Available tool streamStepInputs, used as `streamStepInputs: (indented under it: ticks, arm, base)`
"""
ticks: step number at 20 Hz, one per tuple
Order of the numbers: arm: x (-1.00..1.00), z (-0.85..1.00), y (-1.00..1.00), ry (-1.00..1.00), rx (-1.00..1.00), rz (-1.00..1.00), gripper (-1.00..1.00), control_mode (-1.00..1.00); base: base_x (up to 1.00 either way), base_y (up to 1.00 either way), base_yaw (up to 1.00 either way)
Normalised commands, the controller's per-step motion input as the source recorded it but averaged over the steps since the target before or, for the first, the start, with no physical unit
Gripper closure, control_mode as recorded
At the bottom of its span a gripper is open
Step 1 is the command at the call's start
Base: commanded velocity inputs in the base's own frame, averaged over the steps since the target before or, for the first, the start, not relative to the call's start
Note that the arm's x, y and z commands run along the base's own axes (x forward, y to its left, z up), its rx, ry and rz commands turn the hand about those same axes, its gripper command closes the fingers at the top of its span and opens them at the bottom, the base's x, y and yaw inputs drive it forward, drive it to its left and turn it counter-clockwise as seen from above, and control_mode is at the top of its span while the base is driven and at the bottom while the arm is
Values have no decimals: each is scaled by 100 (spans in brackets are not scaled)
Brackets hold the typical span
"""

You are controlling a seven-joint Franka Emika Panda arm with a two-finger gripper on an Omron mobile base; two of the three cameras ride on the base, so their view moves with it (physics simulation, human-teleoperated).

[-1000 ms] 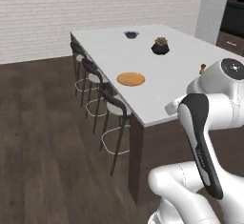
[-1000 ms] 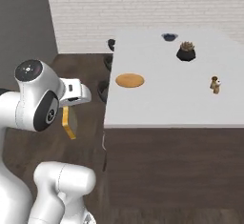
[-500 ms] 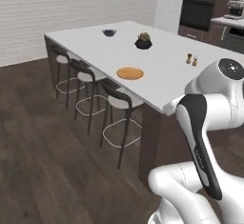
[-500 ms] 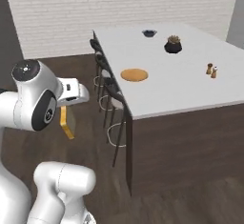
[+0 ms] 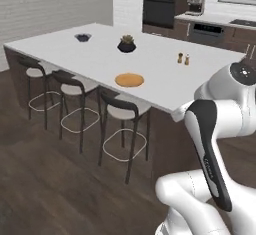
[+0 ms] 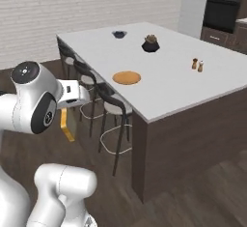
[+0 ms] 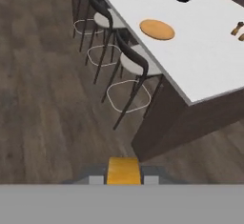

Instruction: Start the toaster. Once the lever pops up, take the bread to the plate on the dining counter.

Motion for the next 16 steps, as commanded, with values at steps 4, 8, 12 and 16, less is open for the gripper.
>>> streamStepInputs:
  ticks: [4,8,12,16]
  arm:
    - [0,0,0,0,0,0,100,100]
    - [0,0,0,0,0,0,100,100]
    - [0,0,0,0,0,0,100,100]
    - [0,0,0,0,0,0,100,100]
  base:
    - [99,100,-32]
    - [90,100,-42]
    - [83,100,-51]
    - [73,100,-55]
